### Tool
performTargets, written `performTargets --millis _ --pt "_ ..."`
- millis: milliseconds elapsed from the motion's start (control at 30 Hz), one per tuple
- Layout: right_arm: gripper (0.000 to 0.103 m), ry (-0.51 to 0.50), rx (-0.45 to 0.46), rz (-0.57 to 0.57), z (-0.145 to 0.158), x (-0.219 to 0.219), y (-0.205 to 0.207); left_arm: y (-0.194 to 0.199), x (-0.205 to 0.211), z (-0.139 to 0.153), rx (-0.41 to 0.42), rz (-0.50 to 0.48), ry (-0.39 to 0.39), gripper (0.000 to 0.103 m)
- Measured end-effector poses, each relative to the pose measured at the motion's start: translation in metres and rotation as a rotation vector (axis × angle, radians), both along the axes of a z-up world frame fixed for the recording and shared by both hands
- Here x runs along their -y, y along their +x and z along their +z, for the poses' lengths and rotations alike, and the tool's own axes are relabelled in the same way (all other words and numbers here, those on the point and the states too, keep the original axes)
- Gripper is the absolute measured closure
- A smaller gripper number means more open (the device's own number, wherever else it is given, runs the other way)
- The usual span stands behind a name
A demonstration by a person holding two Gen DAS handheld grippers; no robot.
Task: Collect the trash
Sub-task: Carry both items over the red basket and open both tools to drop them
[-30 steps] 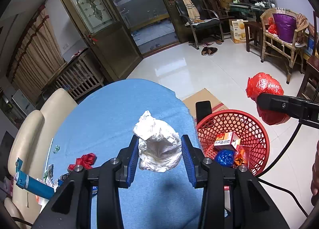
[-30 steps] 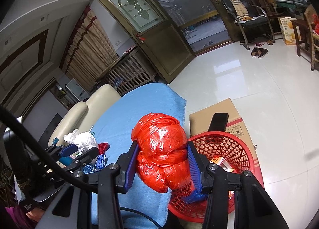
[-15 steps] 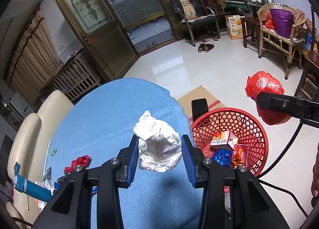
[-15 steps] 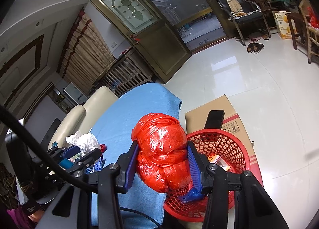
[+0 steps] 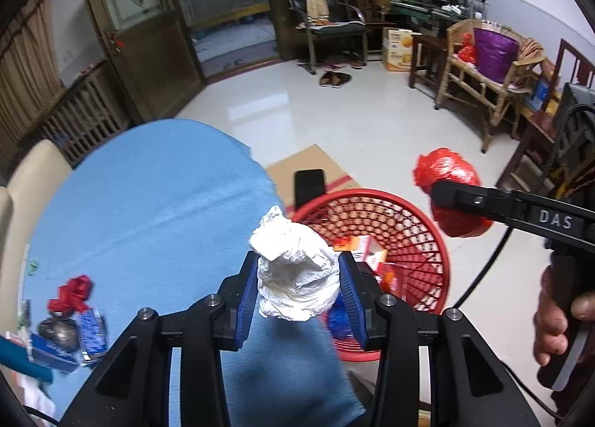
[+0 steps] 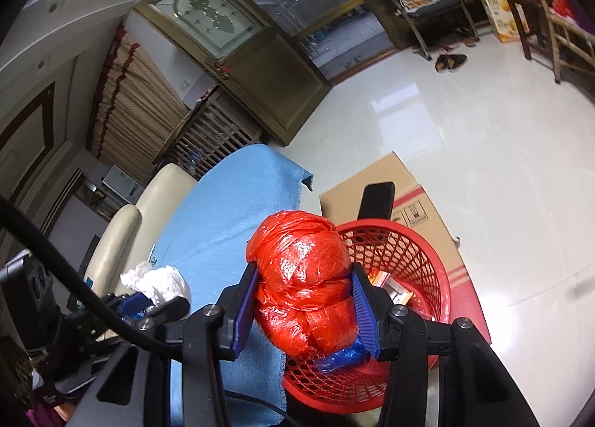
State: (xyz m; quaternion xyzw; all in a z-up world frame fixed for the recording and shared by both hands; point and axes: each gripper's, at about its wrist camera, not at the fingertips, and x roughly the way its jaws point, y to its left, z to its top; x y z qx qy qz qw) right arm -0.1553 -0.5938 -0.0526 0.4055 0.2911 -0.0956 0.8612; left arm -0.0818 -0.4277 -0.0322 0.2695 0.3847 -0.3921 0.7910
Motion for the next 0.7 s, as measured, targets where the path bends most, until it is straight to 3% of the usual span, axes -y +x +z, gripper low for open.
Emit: performTargets --millis 67,200,467,700 --pt "0.051 0.012 -0.005 -0.003 -0.004 0.002 0.000 -0.001 0.004 -0.004 -0.037 -0.027 -0.015 0.055" --pt "0.035 0.068 -0.015 -0.012 -0.011 0.006 0.001 -0.001 0.007 -0.012 -0.068 -0.039 -0.017 0.044" --pt "0.035 0.076 -0.017 0.003 -0.016 0.001 0.005 0.008 -0.013 -0.009 -0.059 0.013 -0.026 0.042" --pt "0.035 0.041 -0.009 0.033 -0.005 -0.013 0.014 0.021 -0.058 -0.003 -0.009 0.103 -0.024 0.042"
